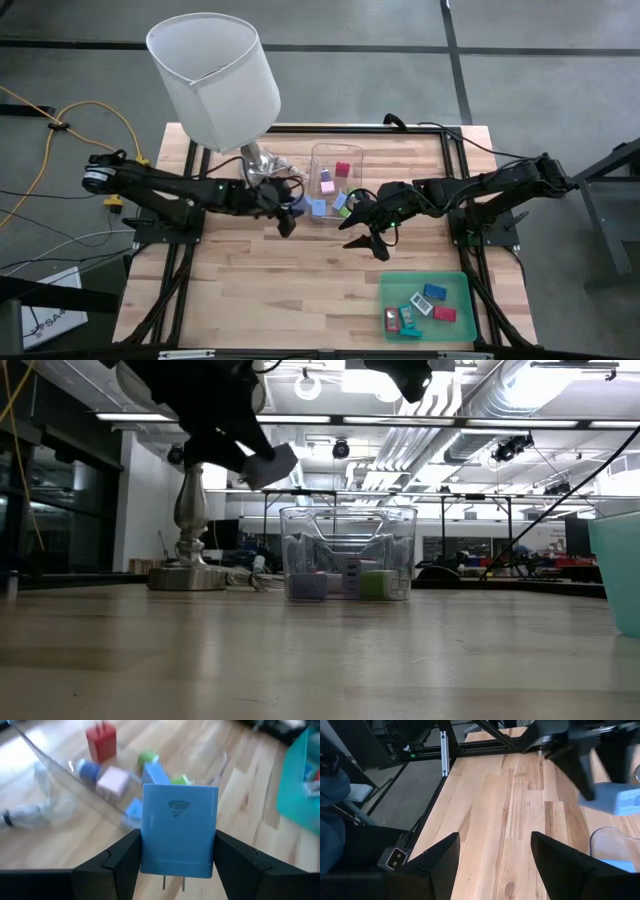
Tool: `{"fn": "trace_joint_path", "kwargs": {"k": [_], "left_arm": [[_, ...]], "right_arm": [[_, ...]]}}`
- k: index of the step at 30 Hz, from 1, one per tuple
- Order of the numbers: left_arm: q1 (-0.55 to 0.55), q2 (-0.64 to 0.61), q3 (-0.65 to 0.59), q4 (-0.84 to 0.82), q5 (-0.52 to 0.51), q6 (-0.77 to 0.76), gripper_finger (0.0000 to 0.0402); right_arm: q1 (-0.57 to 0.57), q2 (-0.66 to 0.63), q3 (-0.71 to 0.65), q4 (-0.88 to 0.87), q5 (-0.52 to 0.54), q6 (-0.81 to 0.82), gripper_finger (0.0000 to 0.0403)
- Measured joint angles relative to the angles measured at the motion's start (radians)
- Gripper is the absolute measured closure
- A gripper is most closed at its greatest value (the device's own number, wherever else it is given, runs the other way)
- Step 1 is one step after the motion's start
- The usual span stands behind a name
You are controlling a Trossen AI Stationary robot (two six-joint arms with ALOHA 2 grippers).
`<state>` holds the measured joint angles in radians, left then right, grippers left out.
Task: Pick & Place Office items
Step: Put the light blue charger adapter into the transparent bin
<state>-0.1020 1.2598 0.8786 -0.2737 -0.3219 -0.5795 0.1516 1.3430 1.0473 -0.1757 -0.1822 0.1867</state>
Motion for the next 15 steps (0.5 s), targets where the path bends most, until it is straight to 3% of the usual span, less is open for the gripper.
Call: {"fn": "trace_joint_path", "kwargs": {"k": [5,15], "left_arm": [[0.041,0.021,0.000,0.099,-0.011,0.059,0.0191],[0.087,0.193,0.018,0.349,-0.034,0.168,0.0191]], "right_arm": [[0.000,0.000,0.000,0.000,0.000,0.000,0.0171],[0.000,0.000,0.000,0.017,0.000,0.000,0.0171]]}}
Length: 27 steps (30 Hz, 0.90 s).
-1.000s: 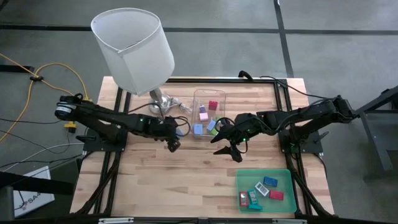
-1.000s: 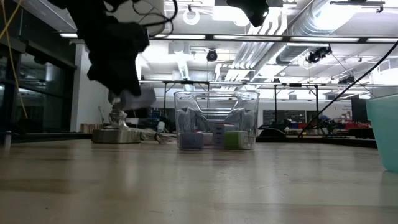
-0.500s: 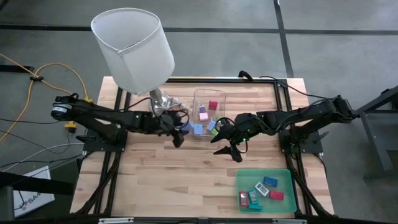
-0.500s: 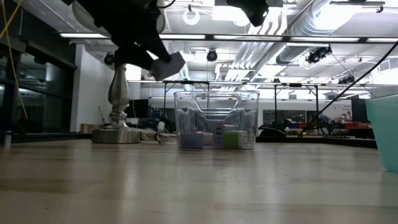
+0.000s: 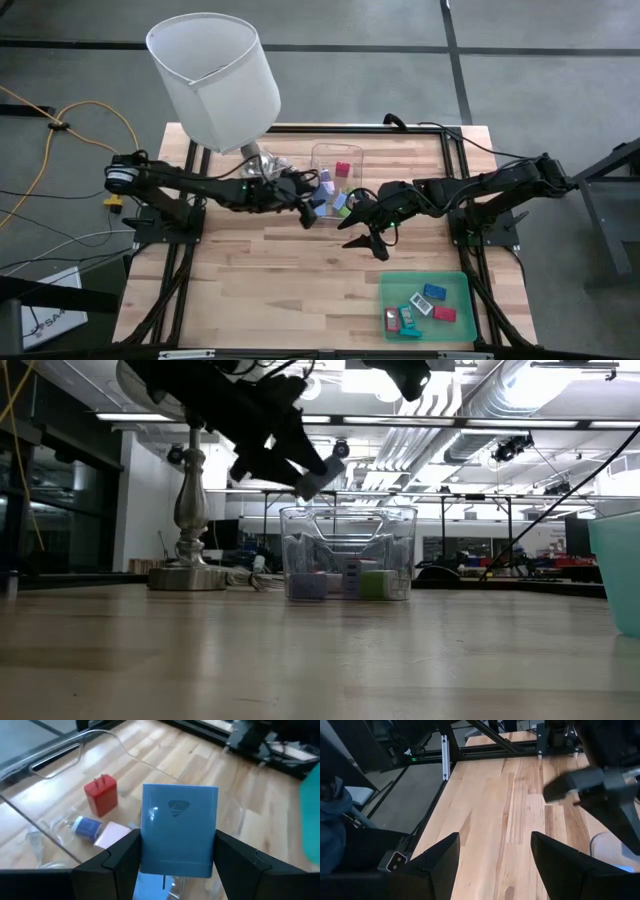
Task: Pick & Place Office items
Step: Put the light blue charger adapter into the transparent bin
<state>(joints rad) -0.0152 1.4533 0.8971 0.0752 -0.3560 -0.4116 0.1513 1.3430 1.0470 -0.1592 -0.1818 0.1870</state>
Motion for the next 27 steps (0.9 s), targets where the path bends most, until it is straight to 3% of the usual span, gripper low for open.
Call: {"fn": "trace_joint_path", "kwargs": {"k": [7,14,27], "left_arm": [[-0.001,0.101,0.085,0.002,-0.085,0.051,0.0191],[0.021,0.185,0.141,-0.059,-0.095,0.054,0.0191],[0.082,0.255,0.151,-0.063,0.062,0.037,0.0191]], "right_arm": [[0.000,0.000,0.000,0.011,0.000,0.000,0.0171],[0.000,0.000,0.000,0.002,0.000,0.000,0.0171],[0.000,0.000,0.001,0.017,0.000,0.000,0.0171]]}}
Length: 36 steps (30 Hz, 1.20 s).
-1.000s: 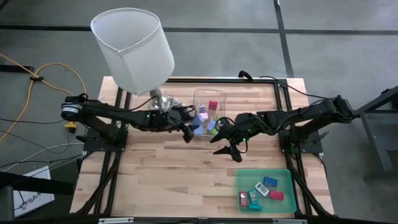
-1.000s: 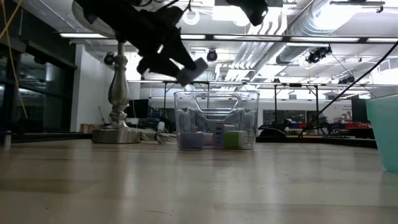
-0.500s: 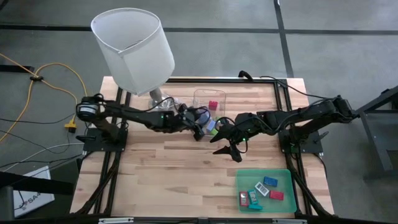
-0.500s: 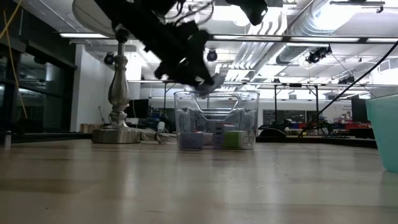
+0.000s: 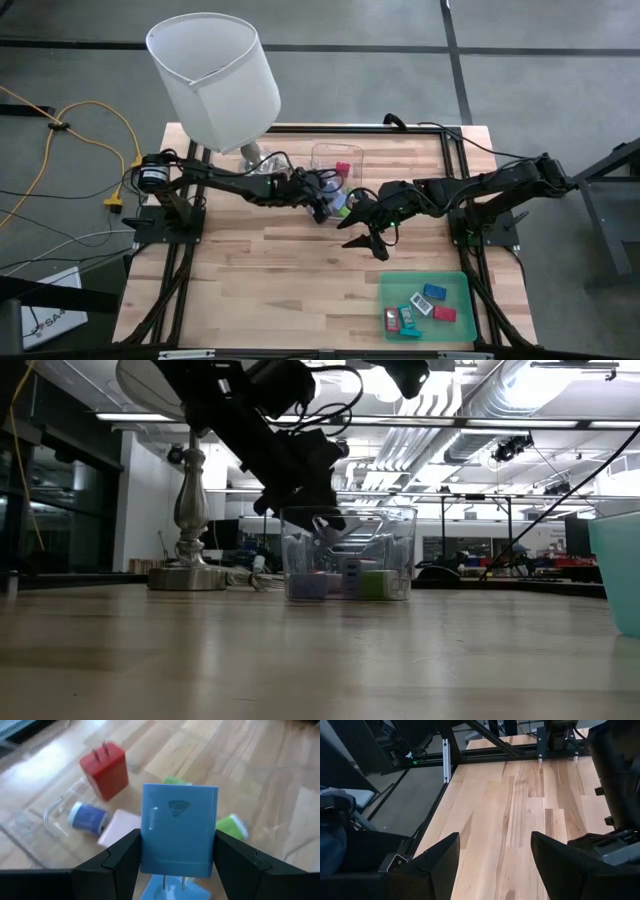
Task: Pick & Place Office items
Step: Put the light blue charger adapter into the transparent bin, then return to Home Position
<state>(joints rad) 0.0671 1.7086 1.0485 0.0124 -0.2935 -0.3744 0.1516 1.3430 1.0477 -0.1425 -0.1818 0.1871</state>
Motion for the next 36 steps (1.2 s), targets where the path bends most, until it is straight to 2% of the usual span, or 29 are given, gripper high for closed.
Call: {"fn": "trace_joint_path", "kwargs": {"k": [12,30,36], "left_arm": [[-0.002,0.001,-0.002,-0.006,0.003,0.000,0.0155],[-0.010,-0.006,-0.002,0.042,-0.018,0.072,0.0151],[-0.038,-0.053,-0.002,0.034,-0.086,0.110,0.0151]], "right_arm": [[0.000,0.000,0.000,-0.002,0.000,0.000,0.0171],[0.000,0.000,0.000,-0.003,0.000,0.000,0.0171],[0.000,0.000,0.000,-0.003,0.000,0.000,0.0171]]}}
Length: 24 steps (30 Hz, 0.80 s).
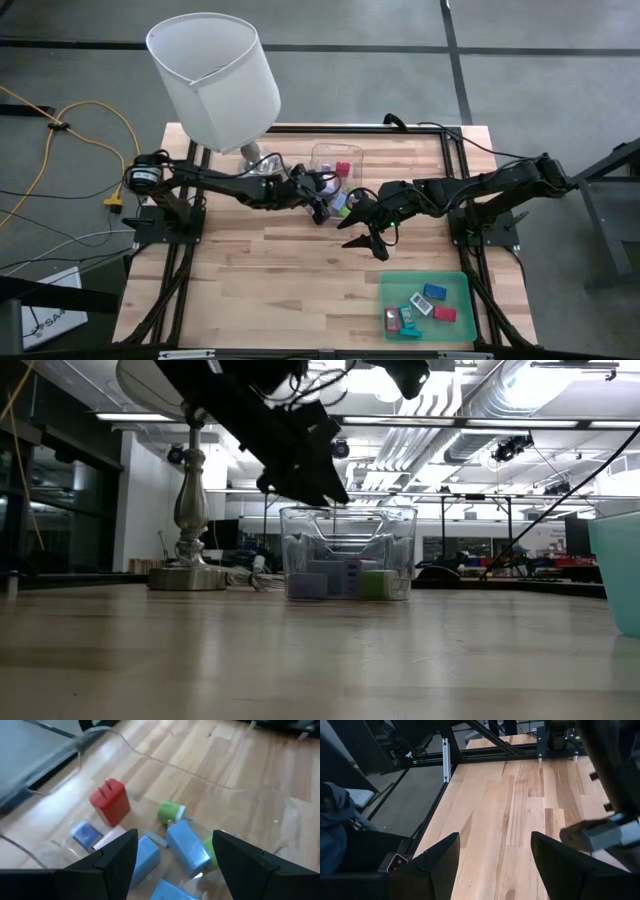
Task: Pick & Place Office items
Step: Return to Home Position
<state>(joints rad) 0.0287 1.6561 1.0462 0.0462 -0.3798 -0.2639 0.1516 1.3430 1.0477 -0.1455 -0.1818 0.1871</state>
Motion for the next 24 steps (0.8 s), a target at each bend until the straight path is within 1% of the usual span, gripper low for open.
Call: {"fn": "trace_joint_path", "kwargs": {"k": [3,6,11,14,18,24], "left_arm": [[-0.031,-0.037,0.000,-0.023,-0.043,0.004,0.0151],[-0.083,-0.076,0.000,-0.078,-0.109,0.003,0.0151],[-0.200,-0.132,0.000,-0.196,-0.242,-0.062,0.0151],[-0.286,-0.145,0.000,-0.236,-0.288,-0.105,0.0151],[-0.379,-0.150,0.000,-0.240,-0.283,-0.080,0.0151],[-0.470,-0.150,0.000,-0.235,-0.152,0.018,0.0151]], "right_arm": [[0.000,0.000,0.000,0.001,0.000,0.000,0.0171],[0.000,0.000,0.000,0.001,0.000,0.000,0.0171],[0.000,0.000,0.000,0.000,0.000,0.000,0.0171],[0.000,0.000,0.000,0.000,0.000,0.000,0.0171],[0.000,0.000,0.000,0.000,0.000,0.000,0.0171],[0.000,0.000,0.000,0.000,0.000,0.000,0.0171]]}}
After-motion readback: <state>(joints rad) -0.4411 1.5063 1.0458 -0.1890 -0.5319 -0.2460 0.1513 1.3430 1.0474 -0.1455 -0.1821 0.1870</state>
